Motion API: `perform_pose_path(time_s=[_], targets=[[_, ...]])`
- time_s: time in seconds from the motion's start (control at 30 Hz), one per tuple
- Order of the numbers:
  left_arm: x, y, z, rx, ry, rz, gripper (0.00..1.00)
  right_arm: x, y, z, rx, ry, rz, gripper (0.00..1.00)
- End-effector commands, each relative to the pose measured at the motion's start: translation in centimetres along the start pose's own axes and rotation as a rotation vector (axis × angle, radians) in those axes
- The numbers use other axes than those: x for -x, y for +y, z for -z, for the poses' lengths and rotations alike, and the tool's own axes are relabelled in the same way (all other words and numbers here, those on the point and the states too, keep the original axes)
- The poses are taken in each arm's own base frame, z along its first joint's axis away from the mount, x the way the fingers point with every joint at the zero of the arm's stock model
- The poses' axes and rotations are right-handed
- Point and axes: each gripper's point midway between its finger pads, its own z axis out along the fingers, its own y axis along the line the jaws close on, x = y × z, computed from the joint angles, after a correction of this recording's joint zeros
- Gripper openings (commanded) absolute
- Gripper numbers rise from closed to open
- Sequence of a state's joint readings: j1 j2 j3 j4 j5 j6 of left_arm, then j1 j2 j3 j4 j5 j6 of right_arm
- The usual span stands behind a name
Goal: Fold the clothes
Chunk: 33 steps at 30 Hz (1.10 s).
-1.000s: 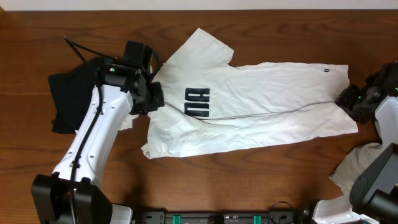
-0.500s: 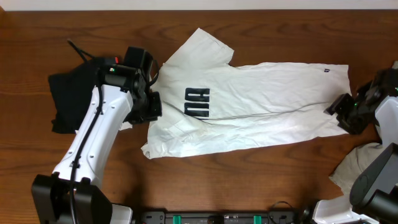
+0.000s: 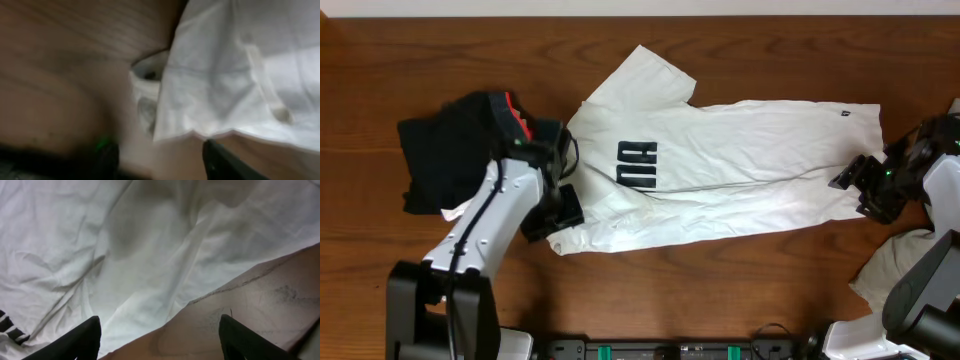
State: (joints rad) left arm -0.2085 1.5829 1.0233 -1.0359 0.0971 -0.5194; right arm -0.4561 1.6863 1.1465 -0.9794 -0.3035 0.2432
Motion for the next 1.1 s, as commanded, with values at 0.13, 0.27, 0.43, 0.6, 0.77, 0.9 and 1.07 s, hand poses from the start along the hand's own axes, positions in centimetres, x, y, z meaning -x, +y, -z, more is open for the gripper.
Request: perform_pose_path(time_s=[0.13,0.27,0.43,0.6,0.77,0.9,1.07], targets=[[-0.4,0.7,-4.1,-0.004,-0.026,0.033,0.57,0.2,0.3,0.2,0.016,-0.002,0.025,0.74],[-0.4,0.7,-5.0,-0.011,-0.036,-0.016,0.15,0.2,0.3,0.2,0.015,-0.004,0.026,0.74],[-0.6,1.6,-4.0,0.006,-0.029,-0.024,0.06,0.4,-0.2,0.2,-0.018,-0.011,0.025,0.73],[0.8,3.9,-1.6,0.028,-0.097,0.075,0.06,0.5,-1.4,0.0,-0.080,-0.025,0.015,0.72],[1.3,4.5,-0.7,0.007,-0.132,0.079,0.06,0.3,-3.3,-0.8,-0.162,-0.038,-0.031,0.74],[1.2,4.6,-0.8,0.010,-0.126,0.065,0.06,-0.3,-4.3,-1.8,-0.197,-0.037,-0.065,0.75],[1.2,4.6,-0.8,0.010,-0.127,0.062,0.06,-1.3,-7.2,-2.8,-0.323,-0.055,-0.155,0.70]])
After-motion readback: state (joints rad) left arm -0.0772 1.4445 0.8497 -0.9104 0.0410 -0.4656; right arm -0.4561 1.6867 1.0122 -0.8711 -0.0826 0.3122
